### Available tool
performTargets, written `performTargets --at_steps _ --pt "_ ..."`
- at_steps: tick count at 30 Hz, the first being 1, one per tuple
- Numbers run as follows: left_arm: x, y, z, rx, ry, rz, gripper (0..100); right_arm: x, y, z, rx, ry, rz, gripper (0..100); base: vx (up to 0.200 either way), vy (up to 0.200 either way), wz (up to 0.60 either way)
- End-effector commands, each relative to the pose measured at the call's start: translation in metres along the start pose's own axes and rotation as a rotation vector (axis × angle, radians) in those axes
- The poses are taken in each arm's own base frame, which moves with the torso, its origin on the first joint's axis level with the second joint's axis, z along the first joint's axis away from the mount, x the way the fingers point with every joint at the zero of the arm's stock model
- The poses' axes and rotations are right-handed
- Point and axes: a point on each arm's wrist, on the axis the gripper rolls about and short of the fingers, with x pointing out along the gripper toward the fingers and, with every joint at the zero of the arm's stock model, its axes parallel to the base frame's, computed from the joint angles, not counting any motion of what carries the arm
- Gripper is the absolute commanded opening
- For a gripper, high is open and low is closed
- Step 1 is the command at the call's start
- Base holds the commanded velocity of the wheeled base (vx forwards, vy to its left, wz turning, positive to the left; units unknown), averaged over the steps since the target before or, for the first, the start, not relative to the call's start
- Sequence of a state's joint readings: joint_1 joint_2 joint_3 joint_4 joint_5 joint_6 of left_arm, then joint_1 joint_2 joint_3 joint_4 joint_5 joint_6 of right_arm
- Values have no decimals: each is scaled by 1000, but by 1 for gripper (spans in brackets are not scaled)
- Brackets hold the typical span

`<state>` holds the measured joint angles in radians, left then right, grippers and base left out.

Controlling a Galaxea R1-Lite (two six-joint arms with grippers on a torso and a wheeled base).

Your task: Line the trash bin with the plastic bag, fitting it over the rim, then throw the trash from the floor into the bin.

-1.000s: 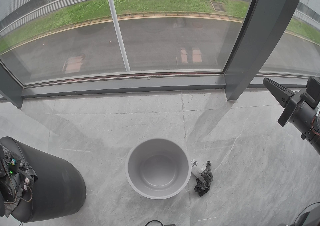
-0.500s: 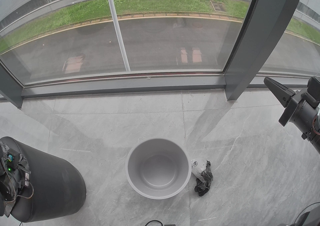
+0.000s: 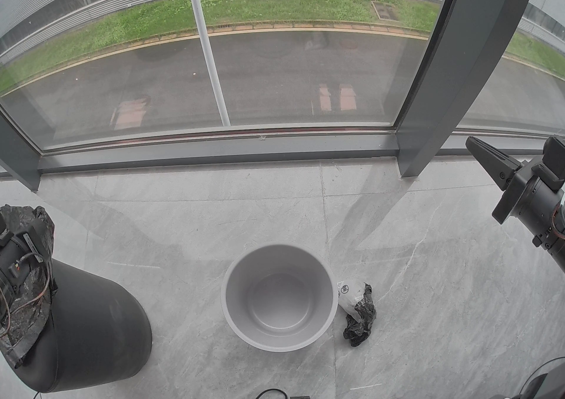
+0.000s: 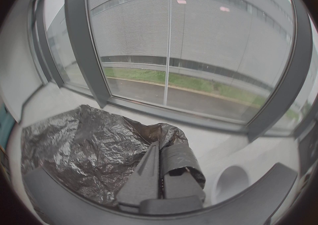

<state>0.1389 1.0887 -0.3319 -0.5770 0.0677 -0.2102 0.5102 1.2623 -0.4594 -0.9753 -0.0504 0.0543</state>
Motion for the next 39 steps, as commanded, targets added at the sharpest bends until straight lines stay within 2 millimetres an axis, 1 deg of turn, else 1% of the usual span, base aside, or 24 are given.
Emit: performTargets --at_steps 1,2,3,7,9,11,13,14,15,16,17,18,19,20,24,25,26,27,29,31,32,33,35,39 --pt "-7 -23 23 -166 -75 -198 0 1 0 -1 -1 5 0 0 0 0 0" --pt "-7 -31 24 -233 -50 -257 0 2 0 -2 -1 10 0 0 0 0 0" --pt "-6 -34 24 -247 -38 -270 0 2 0 -2 -1 10 -2 0 0 0 0" --pt "-7 -63 15 -305 101 -430 0 3 2 -4 -1 18 5 0 0 0 0" --pt "-7 -79 15 -329 139 -498 0 3 2 -4 2 19 4 0 0 0 0" --pt "-8 -97 21 -349 154 -555 0 5 2 -6 5 25 2 0 0 0 0" --pt "-10 -107 24 -344 158 -577 0 6 2 -8 4 34 1 0 0 0 0" --pt "-11 -120 26 -336 166 -588 0 8 3 -10 6 42 2 0 0 0 0" --pt "-11 -123 27 -334 167 -587 0 9 3 -10 7 45 4 0 0 0 0" --pt "-12 -136 27 -318 180 -586 0 10 6 -12 18 55 14 0 0 0 0" --pt "-13 -143 27 -306 189 -582 0 12 8 -14 21 63 19 0 0 0 0" --pt "-14 -149 27 -298 198 -585 0 13 8 -16 26 70 21 0 0 0 0" --pt "-14 -150 27 -297 199 -585 0 13 8 -16 26 70 20 0 0 0 0" --pt "-18 -160 26 -283 220 -607 0 18 10 -22 37 92 13 0 0 0 0" --pt "-30 -175 25 -270 247 -680 0 25 20 -34 52 143 24 0 0 0 0" --pt "-34 -181 27 -272 250 -711 0 28 25 -41 52 171 37 0 0 0 0" --pt "-35 -182 28 -272 250 -715 0 29 26 -43 52 176 40 0 0 0 0" --pt "-37 -188 32 -279 244 -736 0 32 31 -51 50 206 48 0 0 0 0" --pt "-37 -193 38 -290 231 -747 0 34 37 -57 49 219 59 0 0 0 0" --pt "-35 -199 45 -304 215 -757 0 39 45 -69 42 238 57 0 0 0 0" --pt "-35 -200 46 -306 212 -758 0 39 45 -71 41 239 54 100 0 0 0" --pt "-35 -204 50 -314 206 -766 0 42 48 -78 35 241 42 100 0 0 0" --pt "-36 -208 52 -320 204 -779 0 44 52 -84 31 236 44 100 0 0 0" --pt "-39 -210 51 -314 217 -790 0 47 58 -93 36 224 63 100 0 0 0"
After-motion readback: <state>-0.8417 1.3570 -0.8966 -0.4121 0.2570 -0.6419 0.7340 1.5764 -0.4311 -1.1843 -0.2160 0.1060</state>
